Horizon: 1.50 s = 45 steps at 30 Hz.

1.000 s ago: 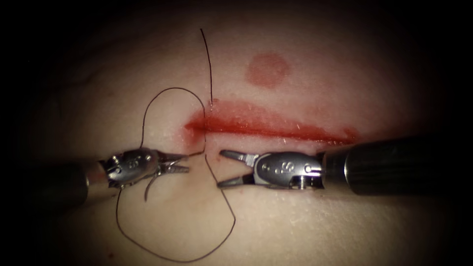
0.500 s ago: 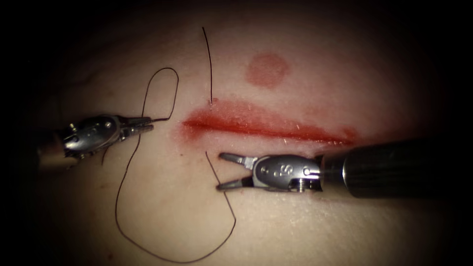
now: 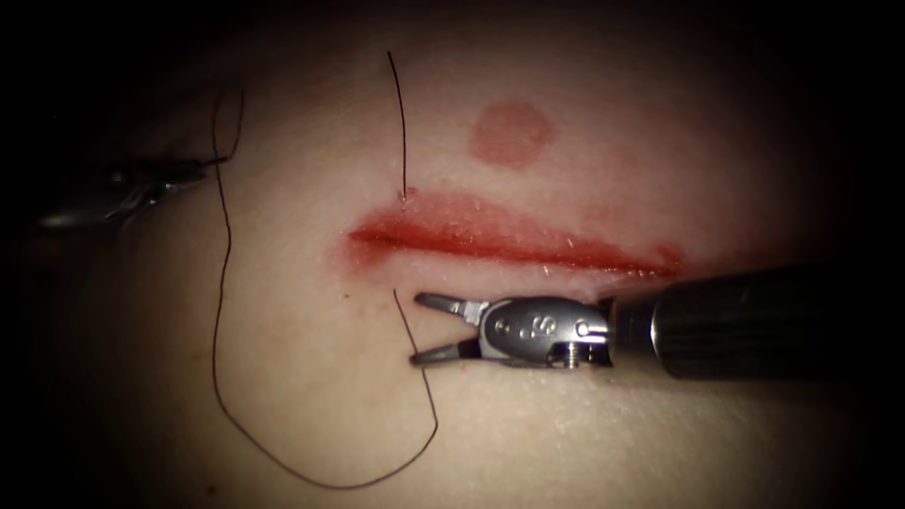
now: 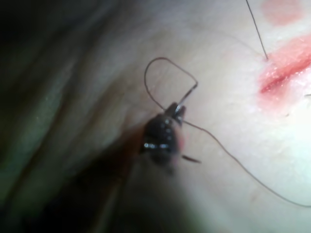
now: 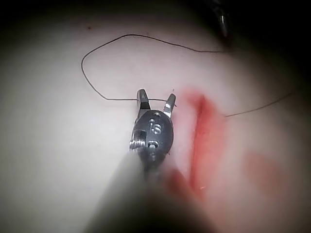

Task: Wound Closure
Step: Use the left gripper to move the needle out of the way, then grab the long, suture end with the left gripper.

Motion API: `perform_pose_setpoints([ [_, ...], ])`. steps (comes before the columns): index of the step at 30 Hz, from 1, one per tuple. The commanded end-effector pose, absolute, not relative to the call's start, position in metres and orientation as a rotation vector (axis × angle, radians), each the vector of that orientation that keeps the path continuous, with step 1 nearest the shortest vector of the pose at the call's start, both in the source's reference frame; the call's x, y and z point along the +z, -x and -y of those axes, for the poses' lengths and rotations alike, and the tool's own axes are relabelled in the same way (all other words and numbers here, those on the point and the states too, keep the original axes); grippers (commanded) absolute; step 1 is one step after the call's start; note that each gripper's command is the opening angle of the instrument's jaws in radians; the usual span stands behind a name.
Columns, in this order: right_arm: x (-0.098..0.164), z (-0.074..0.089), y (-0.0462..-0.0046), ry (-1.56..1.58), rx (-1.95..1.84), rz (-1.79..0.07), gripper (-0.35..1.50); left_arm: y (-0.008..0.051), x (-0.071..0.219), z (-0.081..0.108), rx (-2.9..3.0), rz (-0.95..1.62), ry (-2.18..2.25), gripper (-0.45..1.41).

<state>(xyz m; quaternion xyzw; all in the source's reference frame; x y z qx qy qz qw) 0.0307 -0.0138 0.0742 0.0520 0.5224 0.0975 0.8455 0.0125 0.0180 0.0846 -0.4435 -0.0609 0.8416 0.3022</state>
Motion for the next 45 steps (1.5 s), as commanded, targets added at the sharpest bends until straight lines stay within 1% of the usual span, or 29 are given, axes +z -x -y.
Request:
perform_pose_setpoints([
  [1, 0.075, 0.014, -0.0312, -0.113, 0.205, -1.103, 0.81, -0.0129, 0.085, -0.018, 2.228, 0.158, 1.168, -0.35],
  [2, 0.075, 0.014, -0.0313, -0.113, 0.206, -1.103, 0.81, -0.0145, 0.085, -0.018, 2.218, 0.162, 1.158, -0.35],
  [5, 0.075, 0.014, -0.0314, -0.112, 0.207, -1.102, 0.81, -0.016, 0.085, -0.017, 2.185, 0.181, 1.141, -0.35],
  [6, 0.075, 0.014, -0.0315, -0.112, 0.207, -1.102, 0.81, -0.0161, 0.085, -0.017, 2.169, 0.188, 1.132, -0.22],
  [8, 0.075, 0.014, -0.0316, -0.111, 0.208, -1.102, 0.81, -0.0159, 0.085, -0.017, 2.129, 0.203, 1.11, 0.13],
  [12, 0.075, 0.014, -0.0316, -0.111, 0.207, -1.102, 0.83, -0.0143, 0.085, -0.017, 2.091, 0.202, 1.089, 0.6],
  [13, 0.075, 0.014, -0.0315, -0.111, 0.206, -1.102, 0.83, -0.0138, 0.085, -0.017, 2.084, 0.207, 1.088, 0.63],
  [14, 0.075, 0.015, -0.0314, -0.112, 0.205, -1.103, 0.83, -0.0123, 0.084, -0.017, 2.06, 0.243, 1.113, 0.72],
  [15, 0.075, 0.015, -0.0313, -0.112, 0.205, -1.103, 0.83, -0.0116, 0.084, -0.017, 2.048, 0.265, 1.14, 0.75],
  [20, 0.075, 0.015, -0.031, -0.118, 0.213, -1.103, 0.83, -0.0079, 0.081, -0.015, 1.941, 0.322, 1.278, 0.75],
  [21, 0.075, 0.015, -0.031, -0.118, 0.213, -1.103, 0.83, -0.0075, 0.081, -0.015, 1.938, 0.329, 1.281, 0.72],
  [27, 0.075, 0.015, -0.031, -0.117, 0.213, -1.102, 0.83, -0.0053, 0.077, -0.012, 1.949, 0.407, 1.367, 0.68],
  [31, 0.075, 0.015, -0.0311, -0.117, 0.214, -1.102, 0.83, -0.0053, 0.077, -0.012, 1.949, 0.407, 1.367, 0.64],
  [32, 0.075, 0.015, -0.0312, -0.116, 0.214, -1.102, 0.83, -0.0045, 0.075, -0.007, 2.069, 0.496, 1.354, 0.61],
  [36, 0.075, 0.015, -0.0312, -0.117, 0.214, -1.102, 0.83, -0.0047, 0.076, -0.005, 2.204, 0.481, 1.322, 0.6],
  [45, 0.075, 0.015, -0.0312, -0.117, 0.213, -1.102, 0.83, -0.0065, 0.078, -0.001, 2.532, 0.713, 1.282, 0.56],
])
